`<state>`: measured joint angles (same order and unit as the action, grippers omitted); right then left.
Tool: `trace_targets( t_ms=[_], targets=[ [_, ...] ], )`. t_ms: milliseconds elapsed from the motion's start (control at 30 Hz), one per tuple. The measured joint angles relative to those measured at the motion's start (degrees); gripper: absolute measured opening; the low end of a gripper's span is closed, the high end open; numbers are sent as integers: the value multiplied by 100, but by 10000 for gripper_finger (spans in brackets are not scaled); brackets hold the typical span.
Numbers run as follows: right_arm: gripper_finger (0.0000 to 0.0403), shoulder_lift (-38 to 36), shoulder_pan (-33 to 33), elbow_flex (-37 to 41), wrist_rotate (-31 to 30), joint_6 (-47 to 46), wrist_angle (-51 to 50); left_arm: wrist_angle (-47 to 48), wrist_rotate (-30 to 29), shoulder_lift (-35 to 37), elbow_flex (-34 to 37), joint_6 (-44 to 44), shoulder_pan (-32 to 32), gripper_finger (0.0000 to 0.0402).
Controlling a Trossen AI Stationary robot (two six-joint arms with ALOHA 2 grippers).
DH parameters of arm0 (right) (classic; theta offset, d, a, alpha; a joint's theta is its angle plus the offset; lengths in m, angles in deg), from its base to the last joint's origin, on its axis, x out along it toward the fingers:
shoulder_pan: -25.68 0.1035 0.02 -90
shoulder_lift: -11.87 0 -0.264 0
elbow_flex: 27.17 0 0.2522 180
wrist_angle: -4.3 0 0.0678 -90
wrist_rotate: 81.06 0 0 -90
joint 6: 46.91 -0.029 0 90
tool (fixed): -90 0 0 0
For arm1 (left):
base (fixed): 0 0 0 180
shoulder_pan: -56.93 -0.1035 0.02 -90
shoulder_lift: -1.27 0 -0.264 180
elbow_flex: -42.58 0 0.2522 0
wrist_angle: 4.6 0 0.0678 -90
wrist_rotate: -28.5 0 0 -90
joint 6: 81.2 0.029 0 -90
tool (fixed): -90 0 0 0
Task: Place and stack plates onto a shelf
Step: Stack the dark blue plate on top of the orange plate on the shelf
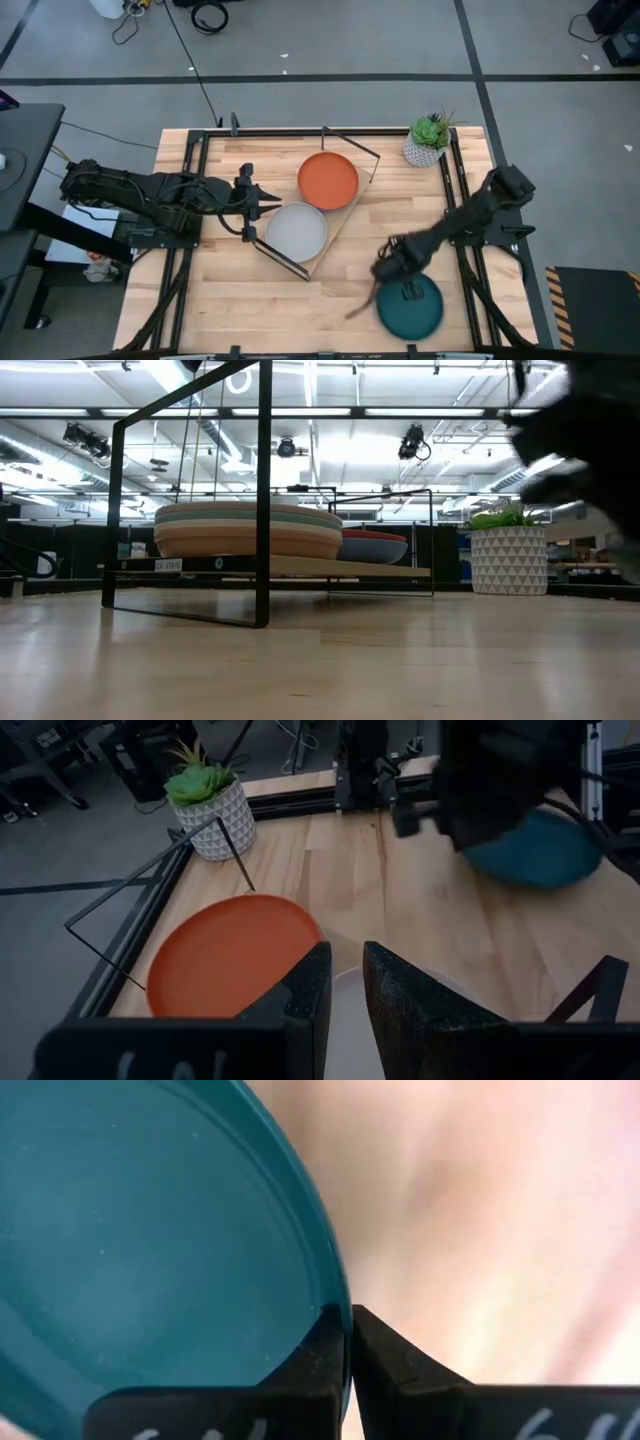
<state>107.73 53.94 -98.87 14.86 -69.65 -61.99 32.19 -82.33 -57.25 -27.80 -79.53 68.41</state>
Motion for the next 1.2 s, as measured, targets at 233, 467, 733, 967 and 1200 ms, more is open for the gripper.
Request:
trace_targets(
  t_ms=[233, 467, 733, 967, 1200],
  targets=[
    [13, -1115, -1338, -23, -1070, -379, 18, 0, 10, 0, 0, -142, 0, 68],
    [13, -1935, -2948, -23, -982, -481, 734, -2, 10, 0, 0, -254, 0, 68],
    [13, -1691, -4328, -554, -646, -214, 1555, -7, 10, 0, 0, -251, 0, 68],
    [16, -543, -4824, -2124, -803, 504, 870, -7, 10, 0, 0, -249, 0, 68],
    [20, 524, -5201, -3607, -802, 1247, -428, 39, 10, 0, -2, -249, 0, 68]
  ],
)
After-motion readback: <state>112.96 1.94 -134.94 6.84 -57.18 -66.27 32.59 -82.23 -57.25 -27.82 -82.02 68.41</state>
